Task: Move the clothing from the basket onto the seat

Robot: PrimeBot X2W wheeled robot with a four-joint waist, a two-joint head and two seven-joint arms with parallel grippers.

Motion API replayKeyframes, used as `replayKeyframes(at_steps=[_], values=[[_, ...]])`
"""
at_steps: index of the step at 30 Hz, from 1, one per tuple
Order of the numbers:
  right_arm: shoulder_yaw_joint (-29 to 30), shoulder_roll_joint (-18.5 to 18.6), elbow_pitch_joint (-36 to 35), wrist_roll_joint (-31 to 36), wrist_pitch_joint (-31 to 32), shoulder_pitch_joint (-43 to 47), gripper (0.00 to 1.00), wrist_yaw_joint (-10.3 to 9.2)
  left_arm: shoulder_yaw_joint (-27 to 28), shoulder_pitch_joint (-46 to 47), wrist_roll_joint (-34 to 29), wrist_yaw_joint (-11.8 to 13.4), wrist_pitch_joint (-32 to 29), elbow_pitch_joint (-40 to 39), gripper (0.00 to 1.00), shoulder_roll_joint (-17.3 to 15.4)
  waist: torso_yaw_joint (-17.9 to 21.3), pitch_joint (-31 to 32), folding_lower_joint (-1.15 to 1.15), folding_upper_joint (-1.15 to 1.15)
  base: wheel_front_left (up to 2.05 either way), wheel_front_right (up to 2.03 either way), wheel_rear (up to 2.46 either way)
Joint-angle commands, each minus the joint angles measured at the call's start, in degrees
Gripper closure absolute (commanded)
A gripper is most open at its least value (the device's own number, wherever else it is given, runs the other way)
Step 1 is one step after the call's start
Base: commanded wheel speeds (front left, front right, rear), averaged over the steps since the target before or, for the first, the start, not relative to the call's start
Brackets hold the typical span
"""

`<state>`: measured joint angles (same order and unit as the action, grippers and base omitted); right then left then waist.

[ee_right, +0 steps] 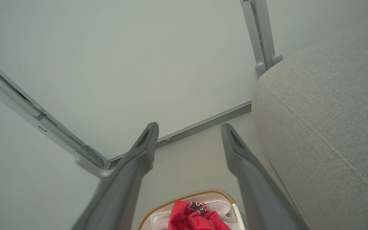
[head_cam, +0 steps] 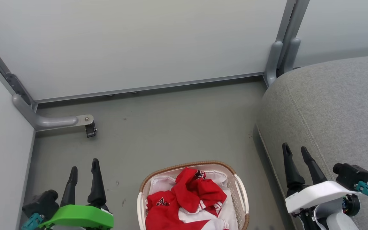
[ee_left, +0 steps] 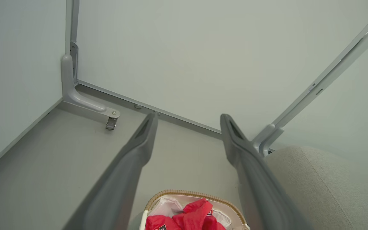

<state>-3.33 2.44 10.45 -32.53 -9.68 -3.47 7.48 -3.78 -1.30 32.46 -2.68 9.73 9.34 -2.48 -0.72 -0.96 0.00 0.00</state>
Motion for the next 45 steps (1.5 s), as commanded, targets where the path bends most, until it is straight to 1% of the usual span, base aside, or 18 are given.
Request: replayKeyframes(at_steps=[1,21,45], values=[[-0.4,0.4,-0.1,1.7,-0.6,0.4,0.00,0.01,-0.1,-0.4,-1.5,0.3,0.6,-0.3,0.00,-0.4,0.0,0.0,0.00,0.00,0.00,0.00,0.00],[-2.3,0.5,1.5,11.3,-3.1,1.2,0.00,0.02,-1.5,-1.9,-10.5,0.7,3.1,1.4,0.00,-0.5,-0.1,0.1,0.00,0.00,0.00,0.00,0.00],[-3.5,0.6,2.0,20.6,-5.6,1.2,0.00,0.01,-3.3,-2.7,-18.9,1.4,5.6,2.4,0.00,-0.6,-0.3,-0.3,0.00,0.00,0.00,0.00,0.00]])
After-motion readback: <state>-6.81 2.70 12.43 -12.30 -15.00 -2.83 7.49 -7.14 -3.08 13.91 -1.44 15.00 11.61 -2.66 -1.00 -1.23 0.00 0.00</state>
